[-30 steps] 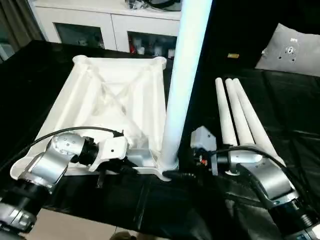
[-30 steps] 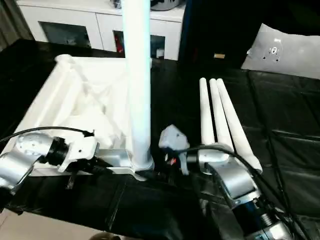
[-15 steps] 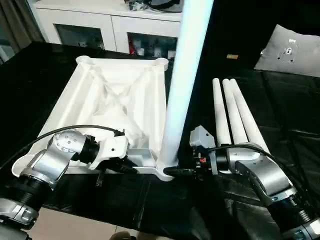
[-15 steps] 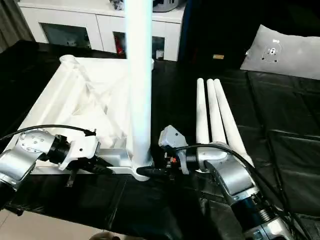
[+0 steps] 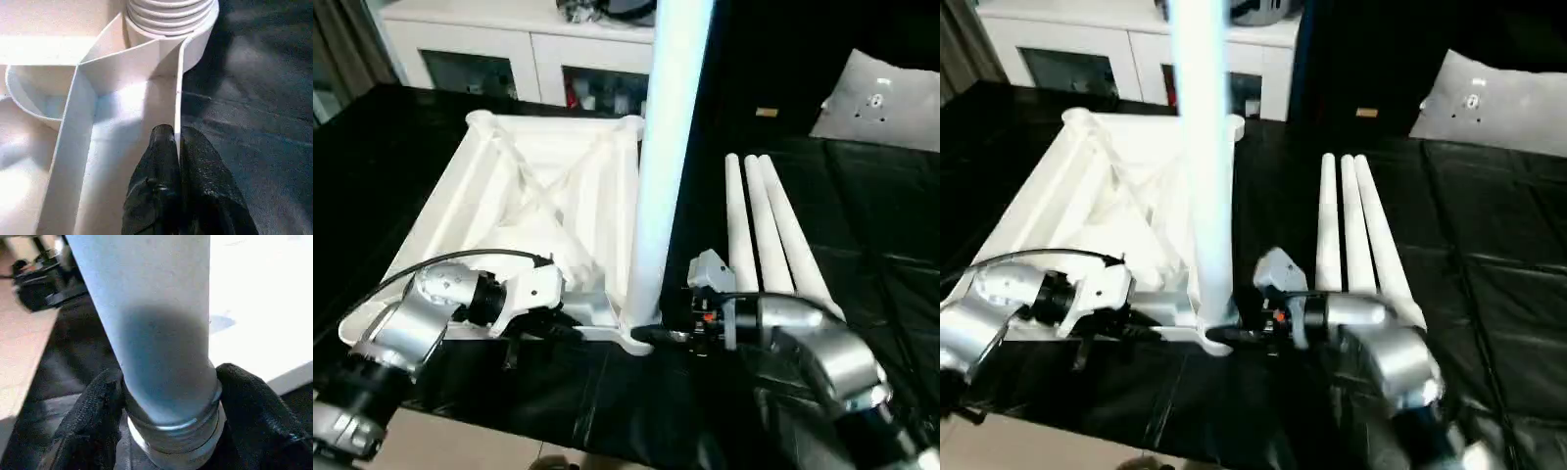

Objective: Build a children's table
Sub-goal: Rotate leg to tighten

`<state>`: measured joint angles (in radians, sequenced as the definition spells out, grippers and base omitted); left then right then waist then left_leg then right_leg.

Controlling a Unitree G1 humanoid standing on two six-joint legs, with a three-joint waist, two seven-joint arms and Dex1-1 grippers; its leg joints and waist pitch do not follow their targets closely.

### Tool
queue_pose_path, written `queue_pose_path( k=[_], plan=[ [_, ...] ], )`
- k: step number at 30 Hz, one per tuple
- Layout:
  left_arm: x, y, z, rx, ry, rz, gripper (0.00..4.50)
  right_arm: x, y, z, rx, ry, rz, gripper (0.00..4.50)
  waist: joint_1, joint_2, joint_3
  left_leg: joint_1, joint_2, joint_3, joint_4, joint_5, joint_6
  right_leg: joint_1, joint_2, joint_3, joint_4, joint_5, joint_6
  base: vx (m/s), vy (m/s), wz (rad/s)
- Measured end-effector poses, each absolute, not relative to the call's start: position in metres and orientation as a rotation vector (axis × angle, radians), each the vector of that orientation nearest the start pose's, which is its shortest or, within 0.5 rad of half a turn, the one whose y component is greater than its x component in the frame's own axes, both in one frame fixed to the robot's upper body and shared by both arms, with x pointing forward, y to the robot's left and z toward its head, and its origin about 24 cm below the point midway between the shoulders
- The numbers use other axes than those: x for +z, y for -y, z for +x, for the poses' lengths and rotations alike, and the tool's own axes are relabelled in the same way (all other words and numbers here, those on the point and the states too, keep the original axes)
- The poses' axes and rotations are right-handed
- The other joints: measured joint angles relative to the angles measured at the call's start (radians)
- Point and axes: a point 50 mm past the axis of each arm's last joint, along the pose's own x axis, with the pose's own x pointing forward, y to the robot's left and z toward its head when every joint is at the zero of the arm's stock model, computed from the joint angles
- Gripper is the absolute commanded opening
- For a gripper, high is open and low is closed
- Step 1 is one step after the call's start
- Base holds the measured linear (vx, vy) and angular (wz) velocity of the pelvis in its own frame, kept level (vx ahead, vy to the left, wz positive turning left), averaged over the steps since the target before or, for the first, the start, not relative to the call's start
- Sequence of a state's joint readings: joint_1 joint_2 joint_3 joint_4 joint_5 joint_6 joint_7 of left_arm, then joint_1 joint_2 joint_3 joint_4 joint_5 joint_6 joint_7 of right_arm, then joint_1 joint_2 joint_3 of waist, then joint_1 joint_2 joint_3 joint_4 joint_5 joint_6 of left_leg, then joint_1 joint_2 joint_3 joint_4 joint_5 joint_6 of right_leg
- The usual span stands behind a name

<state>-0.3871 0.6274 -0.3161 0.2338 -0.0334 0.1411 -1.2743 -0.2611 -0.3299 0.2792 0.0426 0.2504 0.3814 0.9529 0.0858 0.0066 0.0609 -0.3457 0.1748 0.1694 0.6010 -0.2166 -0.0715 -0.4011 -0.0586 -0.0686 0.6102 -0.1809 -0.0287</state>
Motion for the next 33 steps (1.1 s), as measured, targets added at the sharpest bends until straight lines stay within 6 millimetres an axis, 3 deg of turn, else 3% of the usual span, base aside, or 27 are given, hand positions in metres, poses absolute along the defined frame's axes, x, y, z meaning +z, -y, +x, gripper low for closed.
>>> queue_pose_path(
  k=[3,6,8,13,17,18,19,29,33],
  plan=[
    [0.058,-0.176,0.272,-1.274,-0.508,0.491,0.0,0.047,0.097,0.259,1.091,-0.299,0.011,2.65,-0.018,0.0,0.0,0.005,0.0,0.0,0.0,0.0,-0.001,0.002,0.0,0.0,0.0,0.0,0.0,0.0,0.0,0.0],
    [0.053,-0.162,0.268,-1.111,-0.491,0.406,0.0,0.042,0.089,0.264,0.878,-0.273,0.077,2.65,-0.048,0.0,0.0,0.007,0.0,0.0,-0.001,0.0,-0.001,0.003,0.0,0.0,-0.001,-0.001,0.001,0.0,0.0,0.0],
    [0.052,-0.151,0.268,-1.049,-0.481,0.372,0.0,0.042,0.087,0.269,0.789,-0.267,0.084,2.65,-0.055,0.0,0.0,0.007,-0.001,0.0,-0.001,0.0,-0.001,0.003,0.0,0.0,-0.002,-0.001,0.002,0.0,0.0,0.0],
    [0.049,-0.118,0.27,-0.86,-0.446,0.316,0.0,0.043,0.08,0.286,0.585,-0.247,0.099,2.64,-0.055,0.0,-0.001,0.004,-0.001,0.0,-0.003,0.0,-0.001,0.003,0.0,0.0,-0.008,-0.001,0.002,0.0,0.0,0.0],
    [0.05,-0.109,0.272,-0.817,-0.441,0.324,0.0,0.043,0.077,0.291,0.527,-0.23,0.102,2.64,-0.054,0.001,-0.002,0.001,-0.001,-0.001,-0.004,0.0,0.0,0.002,0.001,0.0,-0.01,-0.001,0.002,0.0,0.0,0.0],
    [0.051,-0.107,0.272,-0.816,-0.44,0.328,0.0,0.043,0.077,0.292,0.518,-0.221,0.105,3.2,-0.054,0.001,-0.002,-0.001,-0.001,-0.001,-0.004,0.0,0.0,0.001,0.001,0.0,-0.01,0.0,0.002,0.0,0.0,0.0],
    [0.052,-0.106,0.272,-0.816,-0.438,0.333,0.0,0.043,0.077,0.292,0.514,-0.215,0.108,3.2,-0.054,0.001,-0.002,-0.002,-0.001,-0.001,-0.004,0.0,0.0,0.0,0.001,0.0,-0.009,0.0,0.002,0.0,0.0,0.0],
    [0.057,-0.124,0.269,-0.906,-0.438,0.412,0.0,0.039,0.083,0.286,0.614,-0.209,0.119,4.13,-0.053,0.005,0.001,-0.006,0.0,-0.001,-0.006,-0.002,0.003,-0.004,0.002,-0.001,-0.01,0.003,-0.003,0.0,0.0,0.0],
    [0.057,-0.134,0.268,-0.971,-0.447,0.432,0.0,0.05,0.092,0.284,0.701,-0.16,0.075,4.45,-0.047,0.006,0.001,-0.005,0.0,0.0,-0.006,-0.002,0.003,-0.003,0.001,-0.001,-0.01,0.003,-0.003,0.0,0.0,0.0]
  ],
)
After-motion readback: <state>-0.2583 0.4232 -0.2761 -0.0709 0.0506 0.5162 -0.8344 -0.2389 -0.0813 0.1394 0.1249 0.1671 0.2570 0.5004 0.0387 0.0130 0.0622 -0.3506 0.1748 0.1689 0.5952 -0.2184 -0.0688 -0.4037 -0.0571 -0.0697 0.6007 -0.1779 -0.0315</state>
